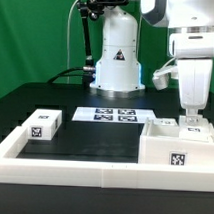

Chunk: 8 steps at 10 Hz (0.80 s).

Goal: Assemble cabinet

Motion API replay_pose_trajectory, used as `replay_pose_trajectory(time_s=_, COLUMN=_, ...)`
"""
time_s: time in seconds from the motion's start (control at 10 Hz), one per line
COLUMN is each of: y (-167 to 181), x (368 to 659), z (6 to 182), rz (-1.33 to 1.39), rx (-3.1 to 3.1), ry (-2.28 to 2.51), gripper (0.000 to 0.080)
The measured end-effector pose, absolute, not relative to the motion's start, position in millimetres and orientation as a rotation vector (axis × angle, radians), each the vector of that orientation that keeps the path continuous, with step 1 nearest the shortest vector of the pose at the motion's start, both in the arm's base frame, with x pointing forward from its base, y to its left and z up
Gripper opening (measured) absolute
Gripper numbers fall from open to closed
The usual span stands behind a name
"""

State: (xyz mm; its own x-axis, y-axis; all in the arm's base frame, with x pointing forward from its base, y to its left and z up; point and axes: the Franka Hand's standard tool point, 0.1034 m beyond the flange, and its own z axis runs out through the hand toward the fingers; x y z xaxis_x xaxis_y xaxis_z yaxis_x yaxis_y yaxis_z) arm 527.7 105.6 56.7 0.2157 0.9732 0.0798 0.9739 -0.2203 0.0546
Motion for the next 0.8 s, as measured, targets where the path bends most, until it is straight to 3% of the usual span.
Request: replay_pose_trajectory(time_s=0.8, y=99.2, x=554.3, z=57.3, rz=-0.154, rx=-2.453, ry=-1.95, gripper=0.0071)
